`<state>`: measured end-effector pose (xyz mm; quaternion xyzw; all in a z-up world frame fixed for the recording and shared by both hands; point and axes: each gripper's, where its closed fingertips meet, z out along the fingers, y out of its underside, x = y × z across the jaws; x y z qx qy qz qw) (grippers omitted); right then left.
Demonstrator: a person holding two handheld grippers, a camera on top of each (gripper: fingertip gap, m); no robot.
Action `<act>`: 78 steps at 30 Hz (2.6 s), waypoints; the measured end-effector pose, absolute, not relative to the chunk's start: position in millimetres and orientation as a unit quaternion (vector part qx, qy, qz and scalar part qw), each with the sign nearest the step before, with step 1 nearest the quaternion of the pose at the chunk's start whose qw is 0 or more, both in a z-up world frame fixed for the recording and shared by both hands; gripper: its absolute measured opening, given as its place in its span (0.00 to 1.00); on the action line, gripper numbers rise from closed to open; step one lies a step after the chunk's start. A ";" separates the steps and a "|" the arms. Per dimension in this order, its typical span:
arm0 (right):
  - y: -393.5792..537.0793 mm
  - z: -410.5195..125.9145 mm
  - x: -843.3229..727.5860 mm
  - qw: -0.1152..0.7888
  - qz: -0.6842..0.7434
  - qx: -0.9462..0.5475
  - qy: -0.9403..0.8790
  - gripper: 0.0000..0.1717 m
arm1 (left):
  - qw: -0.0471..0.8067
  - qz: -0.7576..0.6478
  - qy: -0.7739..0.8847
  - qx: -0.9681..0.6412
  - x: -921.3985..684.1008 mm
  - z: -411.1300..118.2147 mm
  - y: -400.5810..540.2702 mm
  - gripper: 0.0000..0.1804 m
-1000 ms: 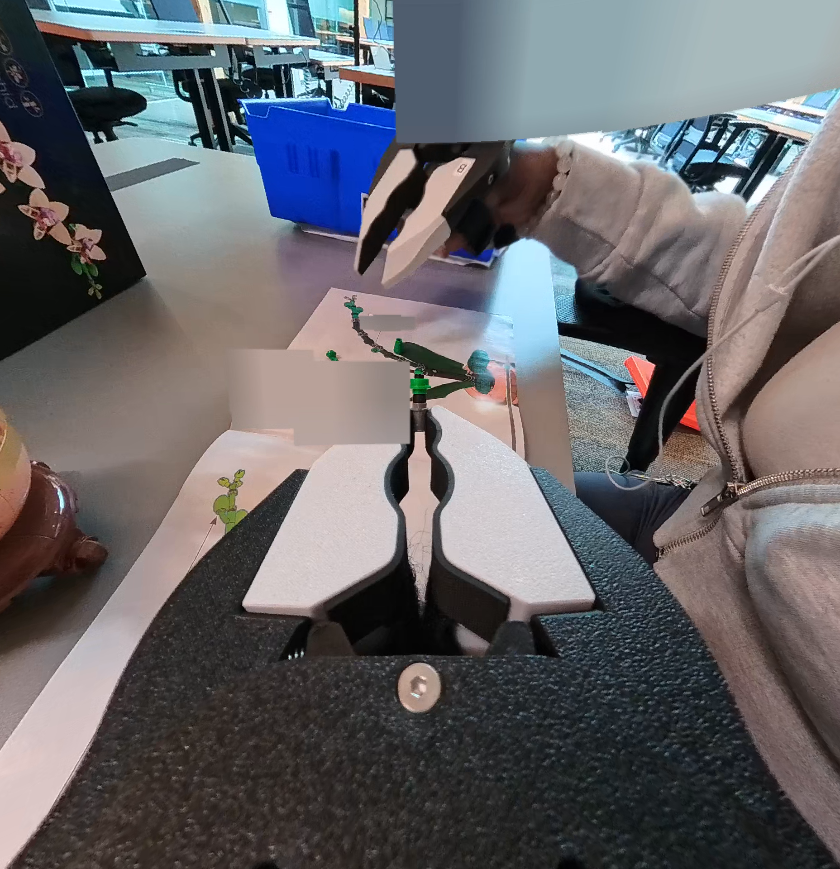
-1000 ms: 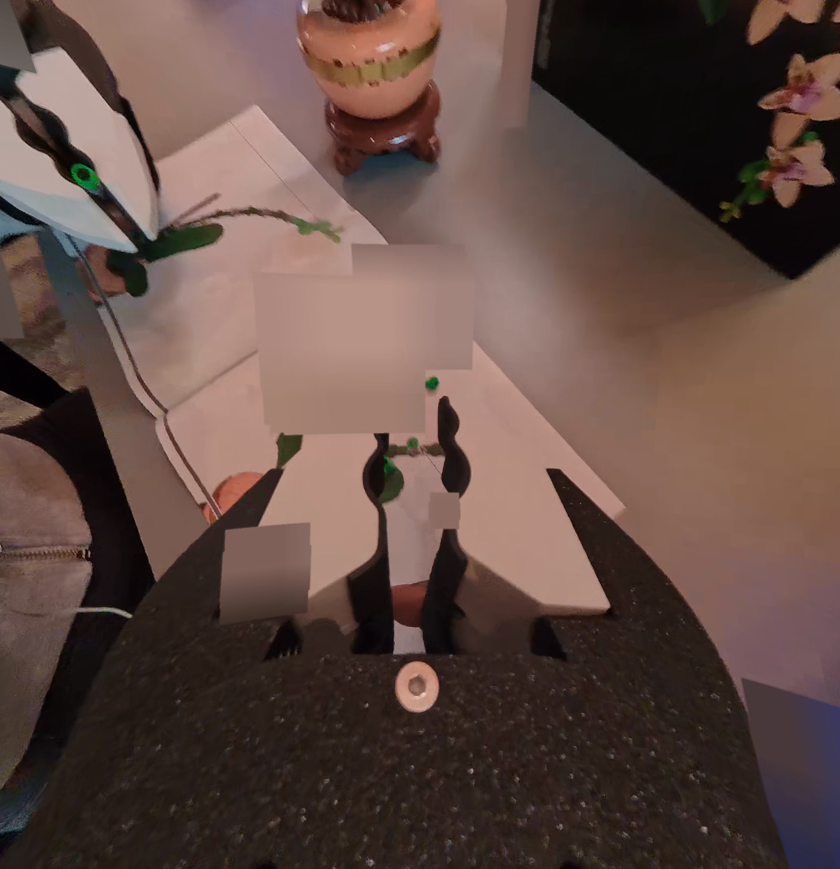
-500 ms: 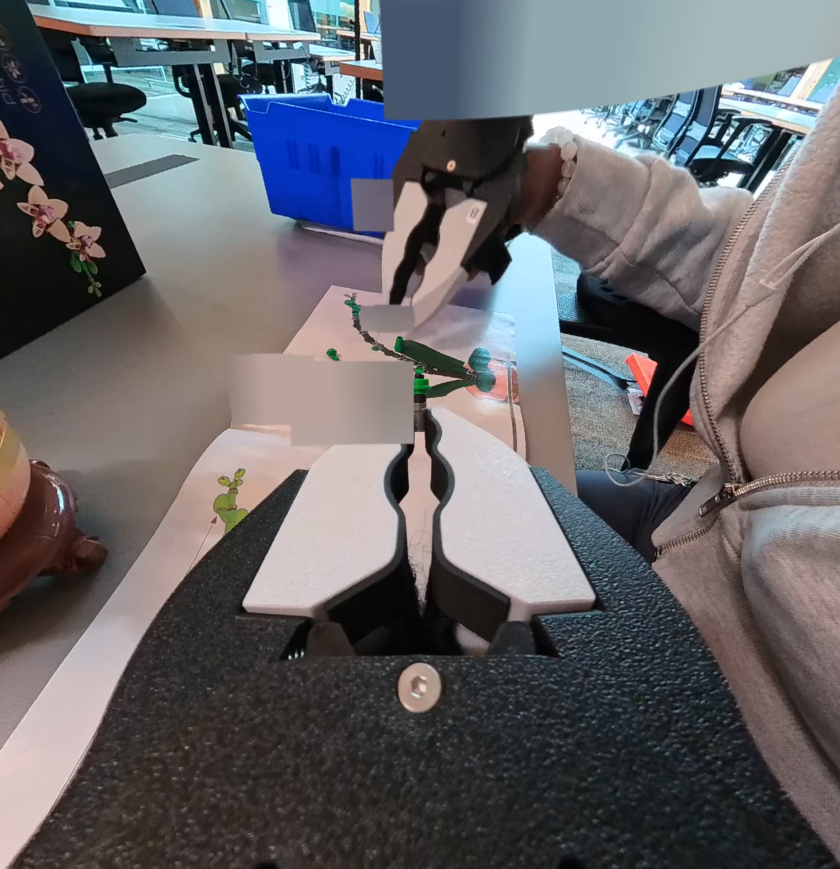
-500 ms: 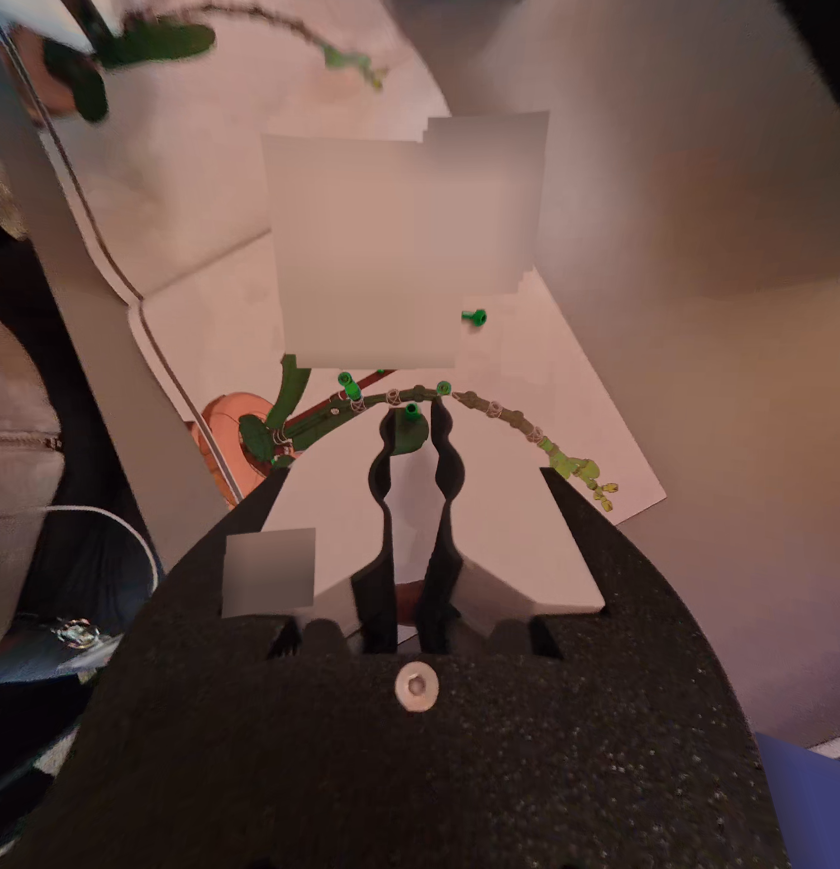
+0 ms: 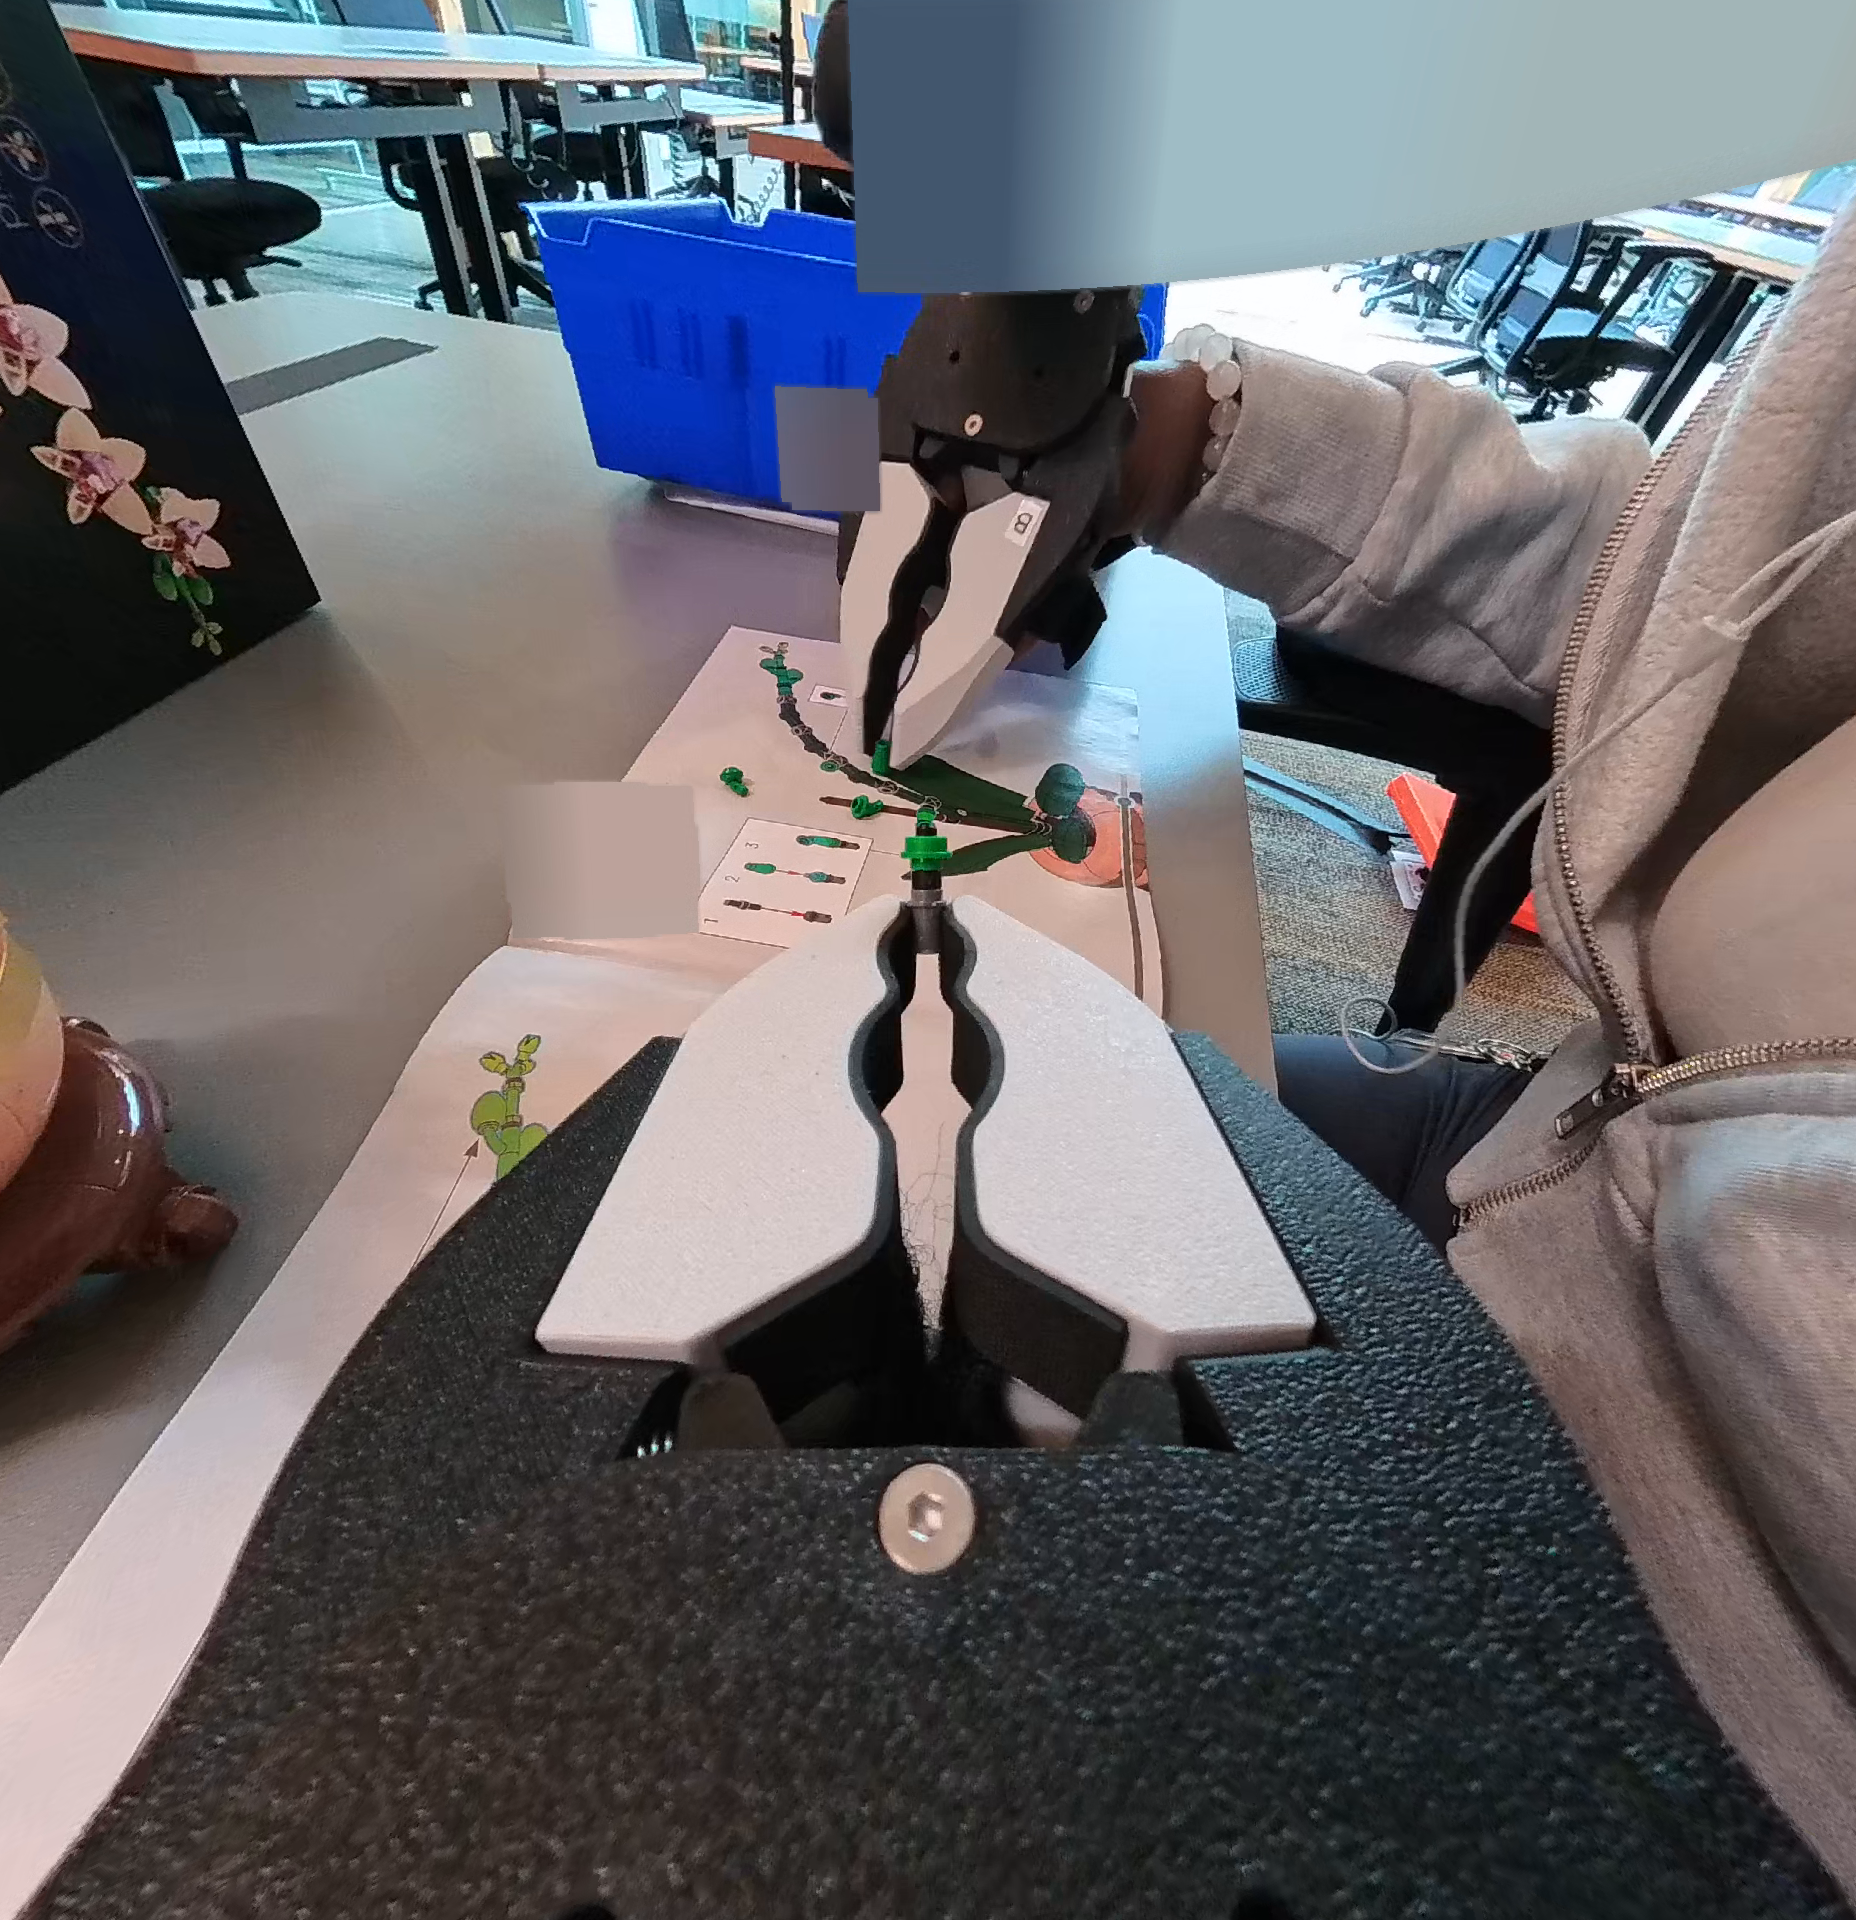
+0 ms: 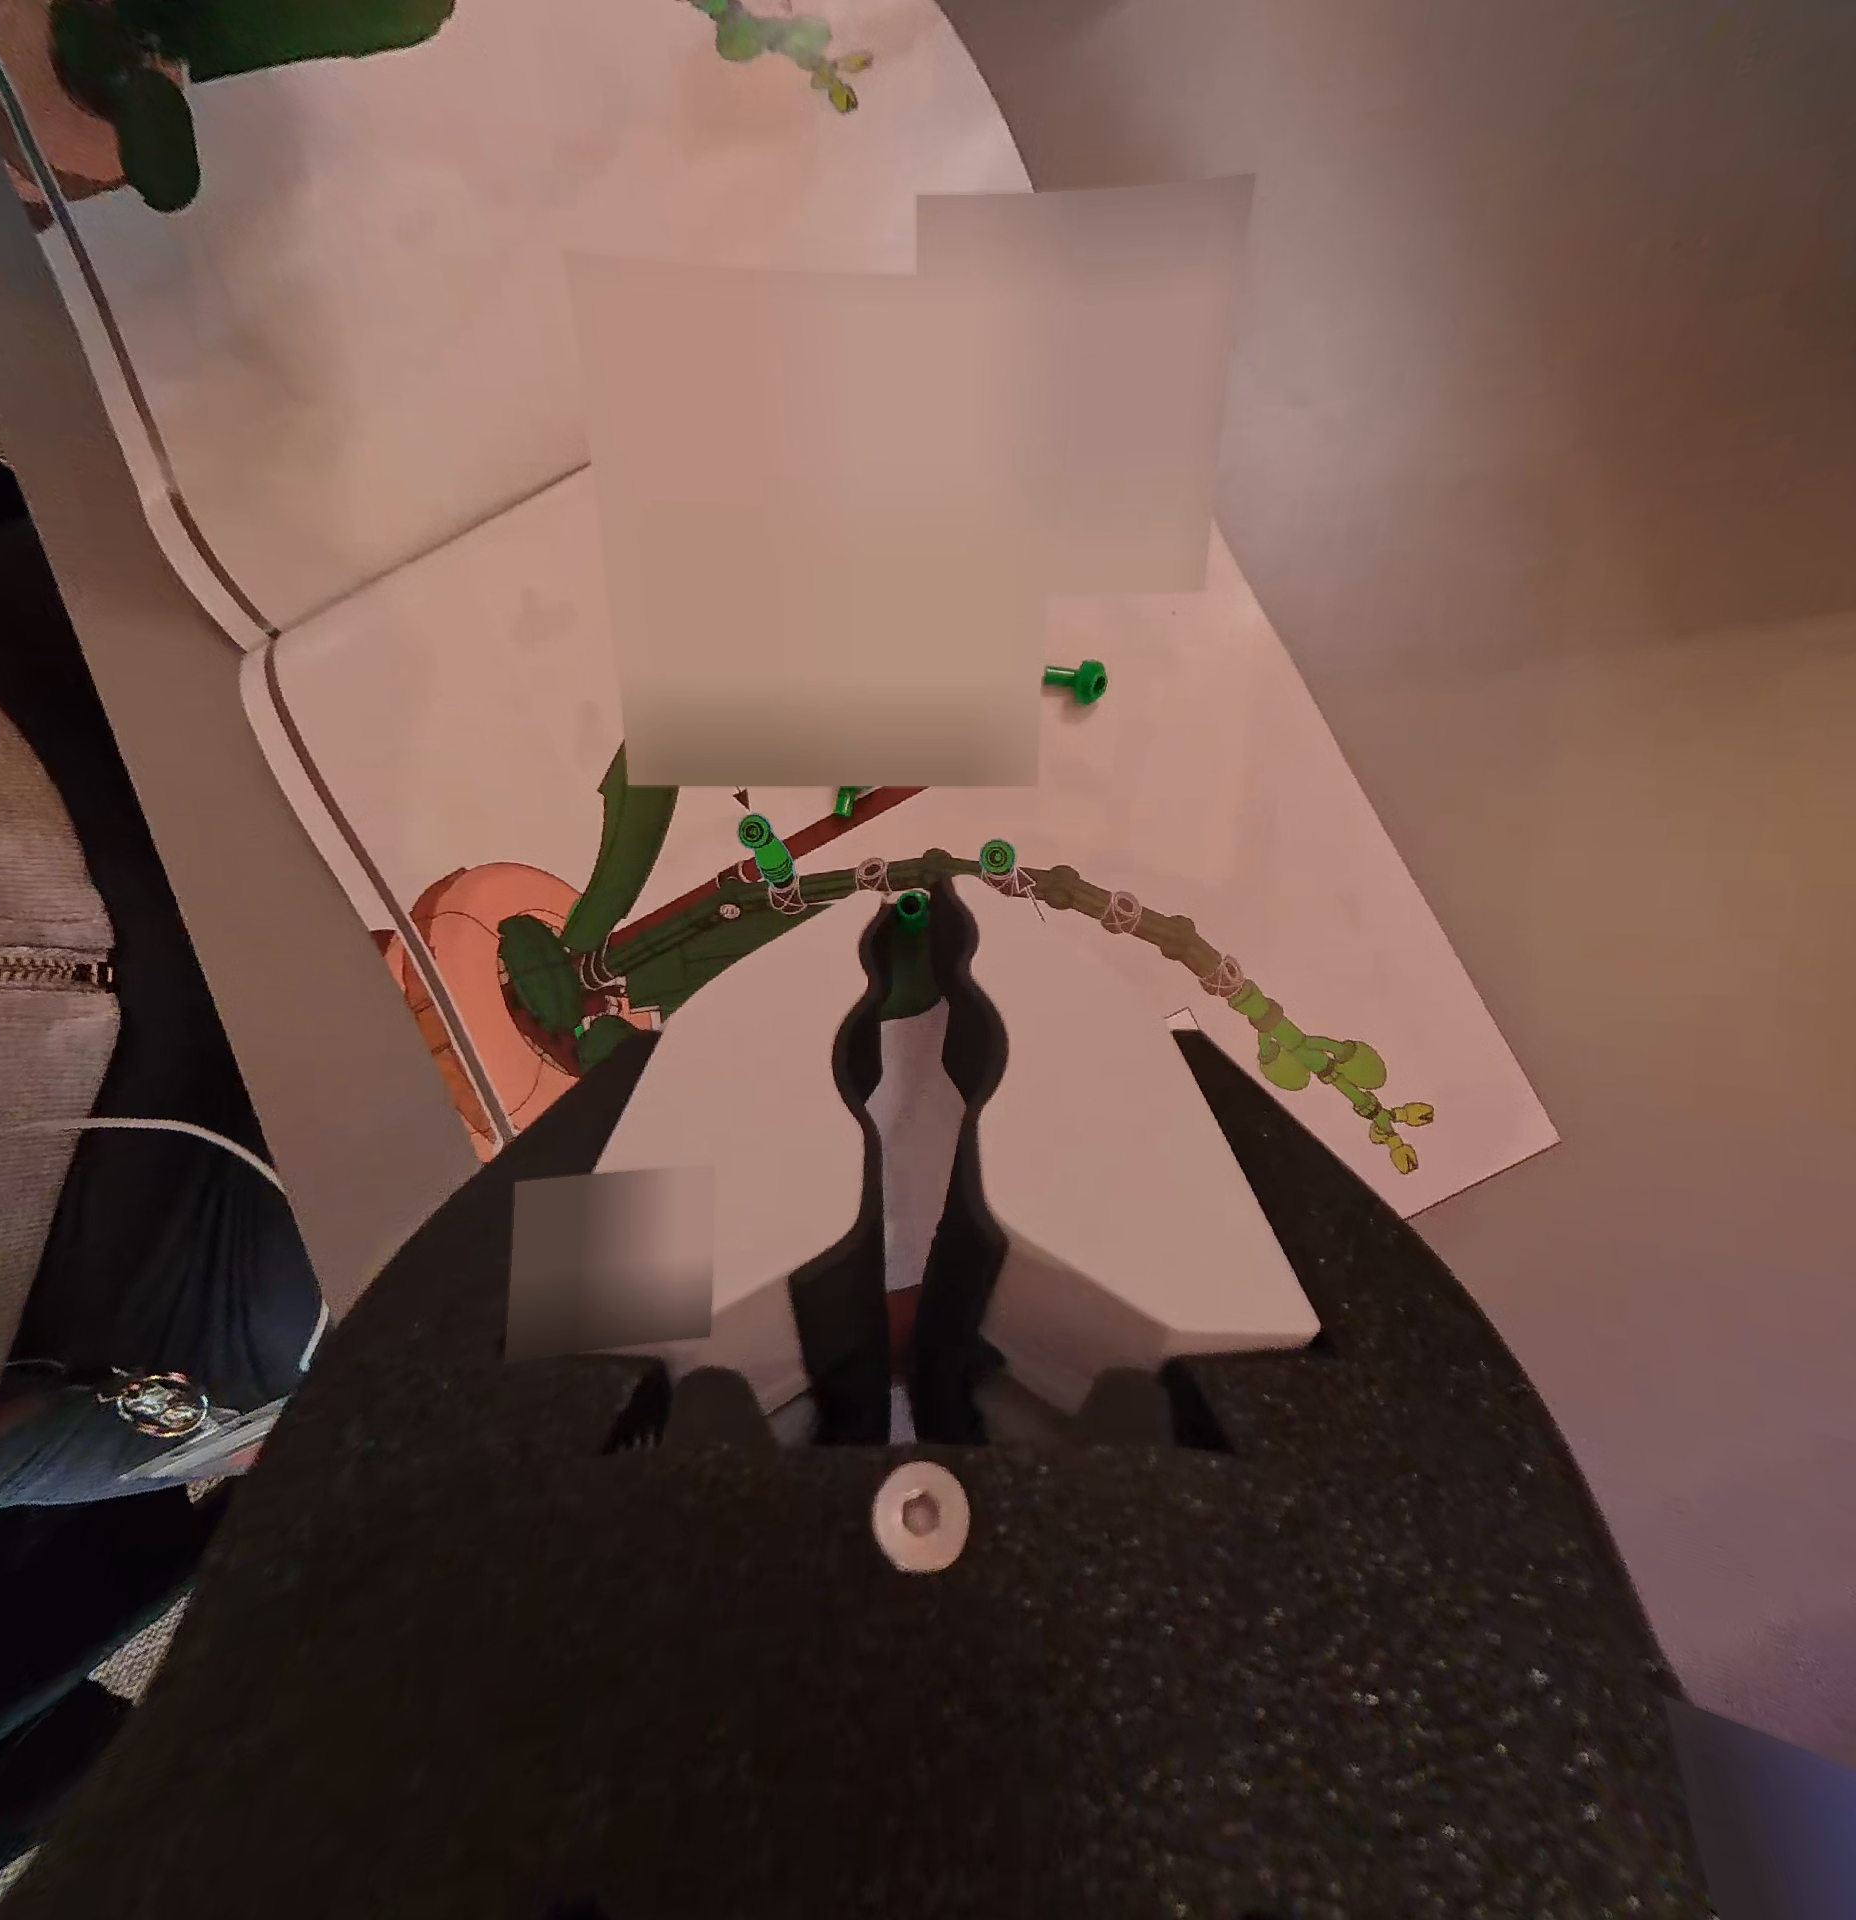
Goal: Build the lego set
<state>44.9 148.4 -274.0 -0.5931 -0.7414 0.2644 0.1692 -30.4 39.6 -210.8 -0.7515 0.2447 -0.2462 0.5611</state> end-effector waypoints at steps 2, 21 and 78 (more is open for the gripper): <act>150.9 -272.9 44.7 0.174 0.261 -0.595 -0.740 0.03 | 0.561 -0.245 0.246 -0.752 -30.2 -210.9 39.7 0.02; 36.7 -198.1 -30.2 0.159 0.515 -0.404 -0.739 0.03 | 0.472 -0.212 0.303 -0.800 -15.3 -240.7 32.5 0.01; 25.7 -201.6 -31.0 0.152 0.604 -0.377 -0.686 0.03 | 0.493 -0.246 0.300 -0.779 -15.4 -230.1 28.2 0.01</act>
